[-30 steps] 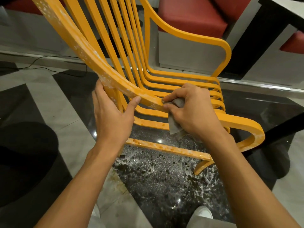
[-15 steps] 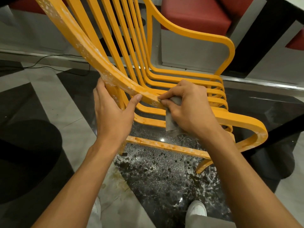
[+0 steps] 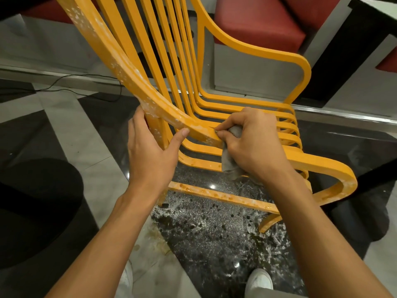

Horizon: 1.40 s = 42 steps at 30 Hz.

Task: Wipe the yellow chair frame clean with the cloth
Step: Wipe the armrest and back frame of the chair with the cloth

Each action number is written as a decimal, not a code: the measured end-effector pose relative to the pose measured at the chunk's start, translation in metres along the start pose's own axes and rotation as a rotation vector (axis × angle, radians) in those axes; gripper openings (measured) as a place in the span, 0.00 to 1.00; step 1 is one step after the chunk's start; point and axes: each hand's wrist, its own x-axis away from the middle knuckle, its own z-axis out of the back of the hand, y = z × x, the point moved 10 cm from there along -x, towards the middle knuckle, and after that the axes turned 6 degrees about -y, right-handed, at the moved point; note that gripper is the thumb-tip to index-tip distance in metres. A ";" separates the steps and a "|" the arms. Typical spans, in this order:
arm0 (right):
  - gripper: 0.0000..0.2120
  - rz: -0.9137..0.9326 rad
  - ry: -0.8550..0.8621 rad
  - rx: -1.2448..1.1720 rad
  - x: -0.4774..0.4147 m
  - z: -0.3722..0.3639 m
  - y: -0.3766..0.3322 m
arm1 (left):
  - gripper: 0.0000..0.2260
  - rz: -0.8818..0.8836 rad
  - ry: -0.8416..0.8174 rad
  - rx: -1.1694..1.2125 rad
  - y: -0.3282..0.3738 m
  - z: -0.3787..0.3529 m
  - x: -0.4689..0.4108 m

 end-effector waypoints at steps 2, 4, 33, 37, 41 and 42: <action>0.03 0.043 0.008 0.001 0.002 -0.005 -0.007 | 0.38 -0.002 0.002 0.008 0.000 0.001 0.000; 0.03 0.054 -0.055 -0.034 0.001 -0.007 -0.006 | 0.36 -0.006 0.004 0.024 0.001 0.003 -0.001; 0.03 0.064 -0.089 -0.090 -0.005 -0.014 -0.016 | 0.29 -0.084 -0.015 0.058 -0.002 0.008 -0.009; 0.02 0.005 -0.069 -0.052 -0.011 -0.006 -0.007 | 0.29 -0.085 -0.017 0.081 -0.002 0.009 -0.010; 0.03 0.084 -0.003 -0.044 -0.009 -0.017 -0.026 | 0.29 -0.090 -0.016 0.072 -0.003 0.011 -0.011; 0.03 0.098 -0.034 -0.062 -0.009 -0.018 -0.027 | 0.30 -0.091 -0.018 0.068 -0.003 0.011 -0.011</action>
